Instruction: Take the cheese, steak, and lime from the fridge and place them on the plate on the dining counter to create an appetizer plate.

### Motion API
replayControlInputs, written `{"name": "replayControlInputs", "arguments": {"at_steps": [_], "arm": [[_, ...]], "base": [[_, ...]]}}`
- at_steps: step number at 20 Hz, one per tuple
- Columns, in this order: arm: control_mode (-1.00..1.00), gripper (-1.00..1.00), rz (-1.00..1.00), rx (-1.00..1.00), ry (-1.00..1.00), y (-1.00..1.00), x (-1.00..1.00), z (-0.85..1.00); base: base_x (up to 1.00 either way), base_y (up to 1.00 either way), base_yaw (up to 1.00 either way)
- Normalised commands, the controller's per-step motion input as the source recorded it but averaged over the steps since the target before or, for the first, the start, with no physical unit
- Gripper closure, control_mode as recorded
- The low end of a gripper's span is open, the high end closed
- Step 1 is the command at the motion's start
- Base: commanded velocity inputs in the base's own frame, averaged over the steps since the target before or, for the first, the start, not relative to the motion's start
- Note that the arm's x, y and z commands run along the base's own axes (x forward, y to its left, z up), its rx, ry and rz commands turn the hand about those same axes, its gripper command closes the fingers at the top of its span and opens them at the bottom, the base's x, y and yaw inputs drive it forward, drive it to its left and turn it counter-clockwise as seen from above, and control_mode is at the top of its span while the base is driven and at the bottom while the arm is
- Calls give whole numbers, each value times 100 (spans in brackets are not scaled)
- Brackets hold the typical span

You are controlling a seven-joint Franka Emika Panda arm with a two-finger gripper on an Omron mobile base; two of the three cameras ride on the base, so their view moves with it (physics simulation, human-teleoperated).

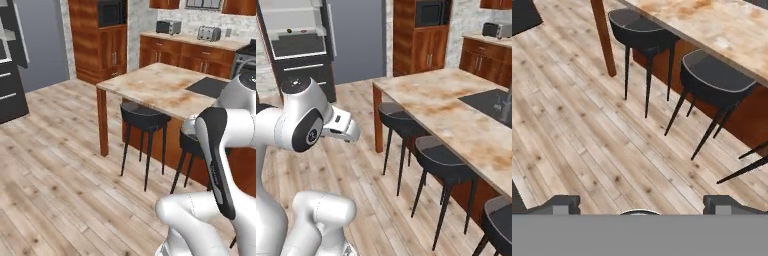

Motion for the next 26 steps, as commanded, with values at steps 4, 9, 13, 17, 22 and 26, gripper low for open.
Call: {"name": "replayControlInputs", "arguments": {"at_steps": [4,9,13,17,22,26], "arm": [[100,-100,0,0,0,0,0,0],[100,-100,0,0,0,0,0,0],[100,-100,0,0,0,0,0,0],[100,-100,0,0,0,0,0,0],[100,-100,0,0,0,0,0,0],[100,-100,0,0,0,0,0,0]], "base": [[82,89,41],[100,66,34],[100,50,37],[100,40,35],[100,9,29],[100,0,23]]}}
